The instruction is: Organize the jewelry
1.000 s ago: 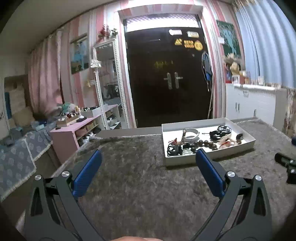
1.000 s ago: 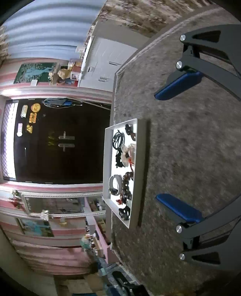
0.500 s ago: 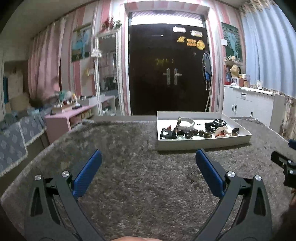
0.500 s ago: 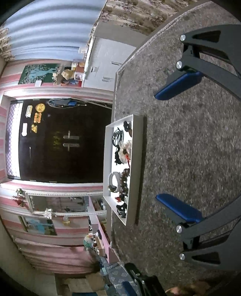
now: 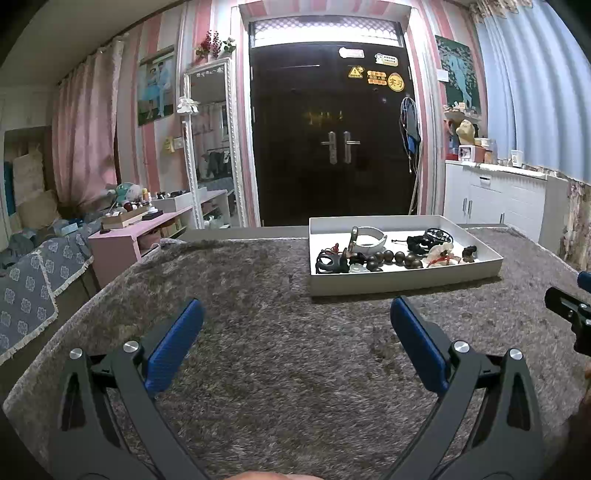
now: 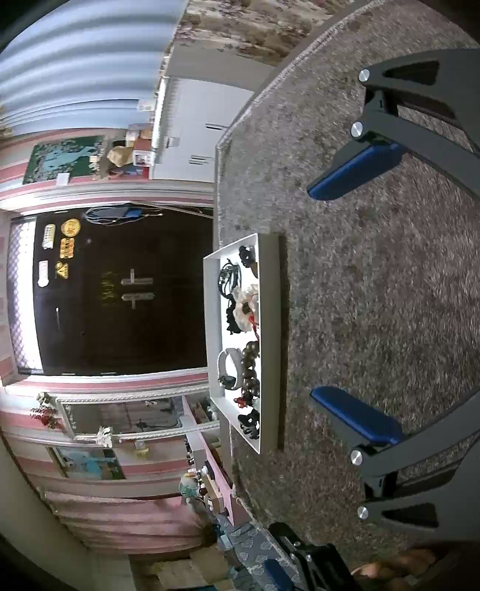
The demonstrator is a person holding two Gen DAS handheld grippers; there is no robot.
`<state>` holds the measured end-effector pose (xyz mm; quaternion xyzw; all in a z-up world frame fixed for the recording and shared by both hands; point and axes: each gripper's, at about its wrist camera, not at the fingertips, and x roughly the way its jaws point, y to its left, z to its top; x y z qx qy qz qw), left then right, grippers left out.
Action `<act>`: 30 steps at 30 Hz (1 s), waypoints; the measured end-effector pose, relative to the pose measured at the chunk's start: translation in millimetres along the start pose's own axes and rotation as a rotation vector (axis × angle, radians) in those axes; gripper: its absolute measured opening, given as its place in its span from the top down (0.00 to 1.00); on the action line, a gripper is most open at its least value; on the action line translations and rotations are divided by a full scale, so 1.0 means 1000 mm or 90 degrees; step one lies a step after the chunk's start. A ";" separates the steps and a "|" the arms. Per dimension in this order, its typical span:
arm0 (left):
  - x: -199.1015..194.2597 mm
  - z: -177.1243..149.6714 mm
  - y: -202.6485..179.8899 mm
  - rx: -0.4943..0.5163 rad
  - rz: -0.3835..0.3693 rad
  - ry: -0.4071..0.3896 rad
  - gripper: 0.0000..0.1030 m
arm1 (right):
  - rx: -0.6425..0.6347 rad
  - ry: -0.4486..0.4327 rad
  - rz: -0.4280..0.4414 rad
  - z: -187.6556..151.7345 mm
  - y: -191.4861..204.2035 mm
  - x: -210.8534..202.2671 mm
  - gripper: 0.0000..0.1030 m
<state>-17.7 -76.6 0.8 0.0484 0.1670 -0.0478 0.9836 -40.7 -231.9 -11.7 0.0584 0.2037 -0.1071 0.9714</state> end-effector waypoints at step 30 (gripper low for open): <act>-0.002 0.000 0.003 -0.007 0.003 -0.008 0.03 | -0.009 0.002 -0.009 0.001 0.005 -0.002 0.02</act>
